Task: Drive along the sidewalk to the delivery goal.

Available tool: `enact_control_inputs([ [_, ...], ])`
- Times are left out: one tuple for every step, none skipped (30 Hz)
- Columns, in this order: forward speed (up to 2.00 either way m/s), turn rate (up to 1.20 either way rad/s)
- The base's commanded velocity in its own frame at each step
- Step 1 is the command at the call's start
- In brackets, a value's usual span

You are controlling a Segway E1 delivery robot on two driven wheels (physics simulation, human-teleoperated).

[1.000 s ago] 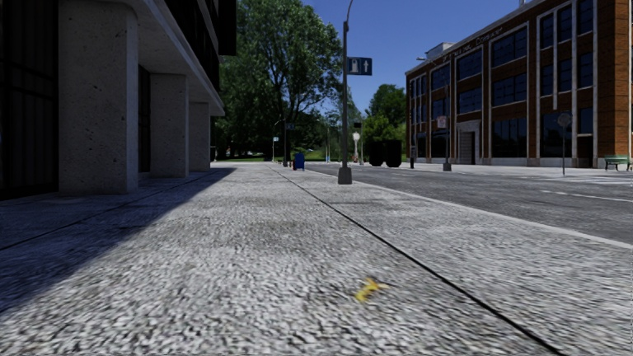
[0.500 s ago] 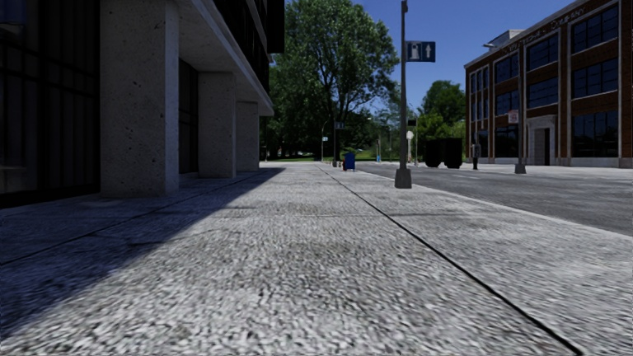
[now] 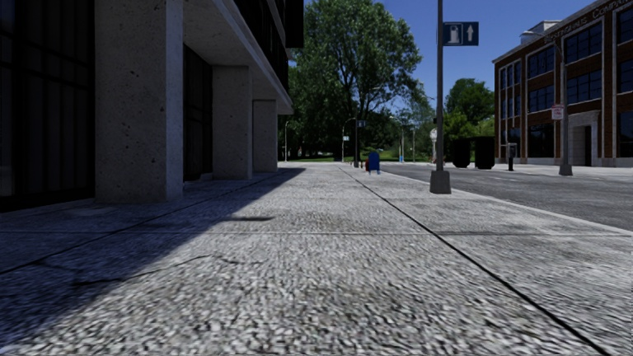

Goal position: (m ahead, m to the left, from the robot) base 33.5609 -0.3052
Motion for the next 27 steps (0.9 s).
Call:
enact_control_inputs([
  [2.0, 0.0],
  [2.0, 0.0],
  [2.0, 0.0],
  [2.0, 0.0],
  [2.0, 0.0],
  [2.0, 0.0],
  [2.0, 0.0],
  [2.0, -0.02],
  [2.0, -0.32],
  [2.0, -0.32],
  [2.0, -0.52],
  [2.0, -0.49],
  [2.0, 0.0],
  [2.0, 0.0],
  [2.0, 0.0],
  [2.0, 0.0],
  [2.0, 0.0],
  [2.0, 0.0],
  [2.0, 0.0],
  [2.0, 0.0],
  [2.0, 0.0],
  [2.0, 0.0],
  [2.0, 0.0],
  [2.0, 0.0],
  [2.0, 0.0],
  [2.0, 0.0],
  [2.0, 0.0],
])
